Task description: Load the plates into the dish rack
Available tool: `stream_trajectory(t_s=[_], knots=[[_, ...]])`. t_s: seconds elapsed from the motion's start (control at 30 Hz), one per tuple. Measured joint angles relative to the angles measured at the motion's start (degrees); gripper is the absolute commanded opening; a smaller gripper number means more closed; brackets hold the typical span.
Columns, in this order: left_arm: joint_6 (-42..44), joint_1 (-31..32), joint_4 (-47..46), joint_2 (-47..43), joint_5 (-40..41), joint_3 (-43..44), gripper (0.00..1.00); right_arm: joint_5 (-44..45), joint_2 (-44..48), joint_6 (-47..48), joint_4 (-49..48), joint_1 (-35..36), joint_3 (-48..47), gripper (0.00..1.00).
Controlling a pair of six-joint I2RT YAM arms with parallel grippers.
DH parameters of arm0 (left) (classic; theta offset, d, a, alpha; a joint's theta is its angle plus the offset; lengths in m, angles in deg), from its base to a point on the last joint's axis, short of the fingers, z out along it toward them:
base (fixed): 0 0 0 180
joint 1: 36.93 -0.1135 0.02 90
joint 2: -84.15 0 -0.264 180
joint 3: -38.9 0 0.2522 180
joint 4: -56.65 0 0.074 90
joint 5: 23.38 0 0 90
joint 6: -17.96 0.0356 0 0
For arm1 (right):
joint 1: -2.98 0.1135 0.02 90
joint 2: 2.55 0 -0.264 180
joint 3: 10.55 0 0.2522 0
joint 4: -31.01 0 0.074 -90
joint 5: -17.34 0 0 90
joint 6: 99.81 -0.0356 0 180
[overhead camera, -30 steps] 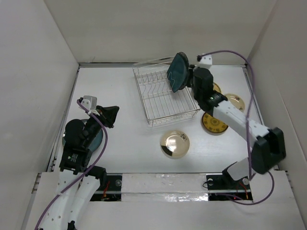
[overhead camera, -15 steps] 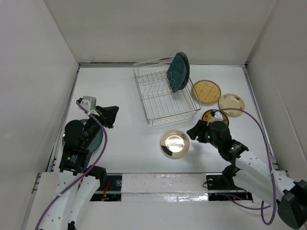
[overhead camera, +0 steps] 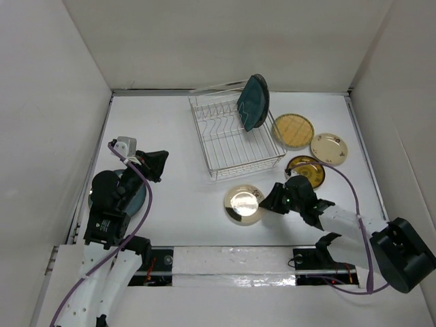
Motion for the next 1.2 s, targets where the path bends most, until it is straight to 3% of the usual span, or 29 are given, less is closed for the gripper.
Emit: stream_trajectory(t_s=[0.03, 0.07, 0.23, 0.37, 0.47, 0.6, 0.87, 1.2], knots=[[-0.02, 0.00, -0.02, 0.00, 0.02, 0.00, 0.04, -0.68, -1.22, -0.13, -1.29, -0.17, 0.22, 0.24], [0.00, 0.00, -0.02, 0.00, 0.02, -0.02, 0.04, -1.25, -2.19, -0.44, -2.23, -0.33, 0.46, 0.01], [0.00, 0.00, -0.02, -0.02, 0.22, 0.00, 0.04, -3.45, -1.75, -1.90, -3.93, 0.17, 1.55, 0.00], [-0.02, 0.00, -0.02, 0.00, 0.20, 0.00, 0.04, -3.72, 8.79, -0.22, 3.74, 3.98, 0.72, 0.00], [-0.02, 0.00, -0.02, -0.09, 0.20, 0.00, 0.04, -4.15, 14.91, 3.26, 12.20, 6.36, -6.43, 0.00], [-0.04, 0.00, -0.02, -0.61, 0.24, -0.02, 0.05, 0.07, 13.55, 8.94, 16.72, 6.97, -22.97, 0.00], [-0.26, 0.00, -0.02, -0.96, 0.28, 0.00, 0.04, 27.23, -15.82, 23.78, 18.01, 4.87, -63.12, 0.00], [-0.39, 0.00, -0.02, -0.96, 0.39, -0.02, 0.04, 55.45, -51.52, 40.30, 25.22, 2.78, -99.34, 0.00]])
